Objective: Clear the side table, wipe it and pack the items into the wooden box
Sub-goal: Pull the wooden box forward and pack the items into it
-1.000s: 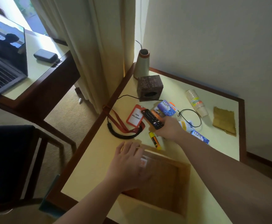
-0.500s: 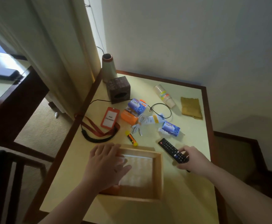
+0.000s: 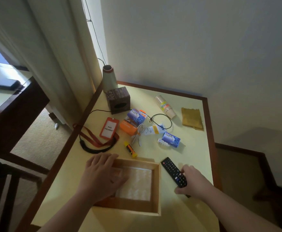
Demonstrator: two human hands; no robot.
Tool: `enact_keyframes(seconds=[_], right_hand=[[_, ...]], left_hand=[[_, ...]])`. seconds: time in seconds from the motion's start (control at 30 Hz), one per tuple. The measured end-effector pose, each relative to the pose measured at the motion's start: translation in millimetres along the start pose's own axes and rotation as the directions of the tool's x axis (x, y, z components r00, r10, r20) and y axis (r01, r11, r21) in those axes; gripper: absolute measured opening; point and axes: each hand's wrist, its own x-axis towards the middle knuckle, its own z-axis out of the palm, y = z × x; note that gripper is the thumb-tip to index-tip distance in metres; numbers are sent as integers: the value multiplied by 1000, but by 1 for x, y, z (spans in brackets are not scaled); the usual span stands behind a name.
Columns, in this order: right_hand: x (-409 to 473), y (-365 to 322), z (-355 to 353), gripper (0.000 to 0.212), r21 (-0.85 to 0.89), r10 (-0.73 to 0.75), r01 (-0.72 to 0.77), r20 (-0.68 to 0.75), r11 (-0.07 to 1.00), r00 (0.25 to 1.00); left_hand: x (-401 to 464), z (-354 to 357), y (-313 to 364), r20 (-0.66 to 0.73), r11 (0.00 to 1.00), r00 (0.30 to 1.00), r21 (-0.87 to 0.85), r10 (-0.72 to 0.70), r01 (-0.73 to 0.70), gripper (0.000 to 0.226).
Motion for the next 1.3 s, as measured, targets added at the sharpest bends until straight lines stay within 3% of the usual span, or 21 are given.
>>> enact_keyframes(seconds=[0.2,0.37,0.53,0.63,0.73,0.93,1.07,1.3], right_hand=[[33,-31,-77,40,-161,-76,77,9,984,997],[82,-89,-131,21,-187,-195,175,-95,967,976],[131,-162,-137,36,-262,-342,287,-193,921,920],[153,-188,-123,57,-207,-297,247,-261,947,919],[170,-196,-107,77,-197,-305,263,-233,945,924],[181,-197,-101,62,-178,-333,290,-312,940,890],[168,-192,-111,52,-75,-294,287,-388,955,874],[107,-123,-118,48,56,-268,332,-470,942,841]], left_hand=[[1,2,-4,2,1000,1000,-24,-6,6,90],[1,5,-6,1,999,1000,-41,-5,5,91],[0,7,-9,-28,997,1000,-76,12,-14,87],[1,6,-11,-35,994,999,-111,13,-17,87],[2,6,-11,-28,993,1000,-119,8,-11,87],[2,6,-10,-26,994,1000,-111,-13,10,86],[1,4,-9,-29,994,1000,-113,-10,7,87],[1,3,-6,-33,995,999,-98,-16,12,84]])
